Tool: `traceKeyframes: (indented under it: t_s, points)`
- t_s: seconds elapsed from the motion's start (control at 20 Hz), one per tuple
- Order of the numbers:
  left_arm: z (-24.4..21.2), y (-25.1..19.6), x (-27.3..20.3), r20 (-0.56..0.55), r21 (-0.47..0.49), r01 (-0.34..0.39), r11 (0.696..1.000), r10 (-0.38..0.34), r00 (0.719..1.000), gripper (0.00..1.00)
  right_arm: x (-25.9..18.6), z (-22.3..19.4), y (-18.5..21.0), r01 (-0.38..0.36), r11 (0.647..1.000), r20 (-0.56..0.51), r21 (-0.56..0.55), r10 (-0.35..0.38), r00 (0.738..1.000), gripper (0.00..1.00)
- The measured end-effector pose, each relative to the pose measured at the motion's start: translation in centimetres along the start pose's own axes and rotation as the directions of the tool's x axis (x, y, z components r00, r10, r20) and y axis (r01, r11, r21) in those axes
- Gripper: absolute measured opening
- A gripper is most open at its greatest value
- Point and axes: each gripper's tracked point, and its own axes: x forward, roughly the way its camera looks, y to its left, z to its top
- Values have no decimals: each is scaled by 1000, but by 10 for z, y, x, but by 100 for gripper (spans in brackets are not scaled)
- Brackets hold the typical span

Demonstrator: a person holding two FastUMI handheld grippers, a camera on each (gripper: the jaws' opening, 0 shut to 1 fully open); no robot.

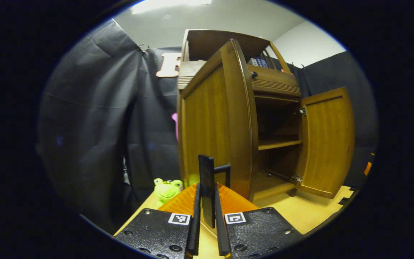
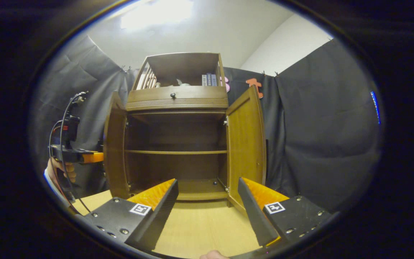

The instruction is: Open the right door of the double-door shoe cabinet with the right hand, and open the left door with the left hand.

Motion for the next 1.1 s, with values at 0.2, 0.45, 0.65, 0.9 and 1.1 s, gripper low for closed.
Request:
traceKeyframes:
  t_s: [0.2, 0.45, 0.65, 0.9, 1.1]
  points:
    - [-2, 44, -4, -20, -35, -26, 999, 25, 999, 8, -2, 8, -2, -9, 1000, 37, 22, 8, 999, 99]
    - [-3, 64, -4, -43, -19, 32, 999, -33, 999, 4, -1, 7, -6, 0, 999, 41, 51, -2, 999, 99]
    - [-2, 73, -1, -45, -23, 77, 997, -78, 996, 4, 0, 12, -7, 1, 999, 53, 51, -4, 999, 99]
    - [-5, 87, 1, -62, -54, 125, 991, -129, 990, 4, -1, 11, -6, -2, 999, 50, 48, 0, 999, 98]
    - [-7, 95, 0, -69, -45, 135, 990, -138, 988, 26, -1, 11, -5, -3, 999, 49, 36, 1, 999, 99]
